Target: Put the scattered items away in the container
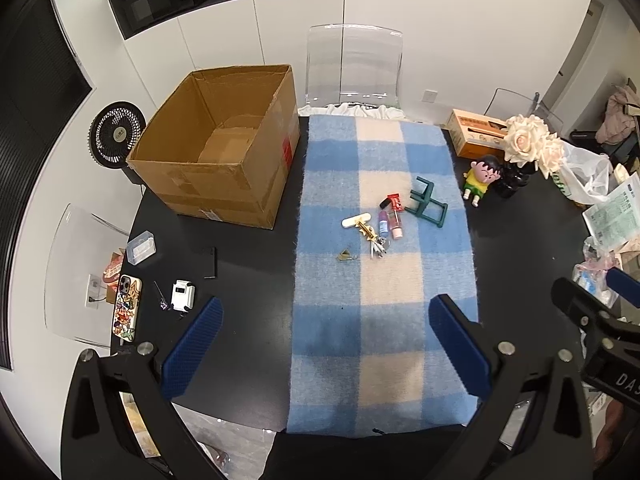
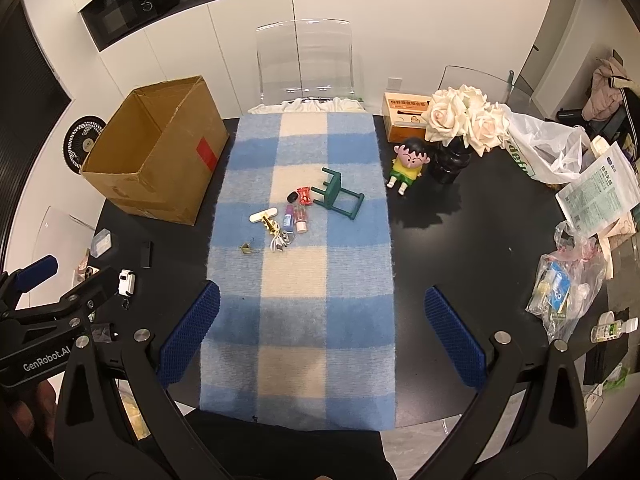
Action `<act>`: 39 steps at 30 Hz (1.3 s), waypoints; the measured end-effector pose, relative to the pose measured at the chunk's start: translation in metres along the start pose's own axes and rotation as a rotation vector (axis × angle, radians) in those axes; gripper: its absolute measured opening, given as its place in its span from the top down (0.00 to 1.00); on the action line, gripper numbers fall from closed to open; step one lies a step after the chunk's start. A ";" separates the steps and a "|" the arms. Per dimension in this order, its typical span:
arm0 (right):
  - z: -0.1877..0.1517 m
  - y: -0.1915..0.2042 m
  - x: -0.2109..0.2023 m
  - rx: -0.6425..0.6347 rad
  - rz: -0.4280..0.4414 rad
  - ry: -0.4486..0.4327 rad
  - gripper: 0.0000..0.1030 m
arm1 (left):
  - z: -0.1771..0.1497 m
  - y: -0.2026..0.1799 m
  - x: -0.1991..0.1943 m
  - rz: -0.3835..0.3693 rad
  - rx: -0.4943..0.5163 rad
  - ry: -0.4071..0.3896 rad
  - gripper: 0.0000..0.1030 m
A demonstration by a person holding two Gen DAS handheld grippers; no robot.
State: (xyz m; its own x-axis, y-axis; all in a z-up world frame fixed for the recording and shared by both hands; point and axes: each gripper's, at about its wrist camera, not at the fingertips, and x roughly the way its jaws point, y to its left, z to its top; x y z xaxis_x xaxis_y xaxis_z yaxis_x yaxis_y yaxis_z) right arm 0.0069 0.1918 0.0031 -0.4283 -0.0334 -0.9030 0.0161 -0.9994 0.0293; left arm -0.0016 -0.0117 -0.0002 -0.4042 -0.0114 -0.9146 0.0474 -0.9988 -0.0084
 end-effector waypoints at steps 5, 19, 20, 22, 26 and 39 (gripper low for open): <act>-0.002 0.000 0.001 -0.002 0.001 0.006 0.00 | 0.001 0.003 0.001 0.006 -0.004 0.007 0.00; -0.003 0.000 0.001 -0.004 0.000 0.012 0.00 | -0.001 0.001 0.000 0.022 -0.004 -0.002 0.00; -0.001 0.002 0.001 -0.002 -0.001 0.014 0.00 | 0.000 0.001 0.000 0.022 -0.005 -0.001 0.00; 0.000 0.005 0.001 0.000 -0.003 0.016 0.00 | 0.000 0.002 0.000 0.021 -0.005 0.001 0.00; -0.001 0.005 0.002 0.001 0.000 0.020 0.00 | -0.001 0.002 0.001 0.020 -0.004 0.003 0.00; -0.006 0.008 0.006 -0.003 -0.006 0.018 0.00 | 0.001 0.002 0.005 0.015 -0.017 0.012 0.00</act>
State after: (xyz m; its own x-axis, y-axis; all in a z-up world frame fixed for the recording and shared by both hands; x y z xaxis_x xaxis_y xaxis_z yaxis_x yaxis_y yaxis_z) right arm 0.0094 0.1832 -0.0048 -0.4119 -0.0274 -0.9108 0.0168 -0.9996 0.0225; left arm -0.0041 -0.0140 -0.0043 -0.3925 -0.0257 -0.9194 0.0686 -0.9976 -0.0014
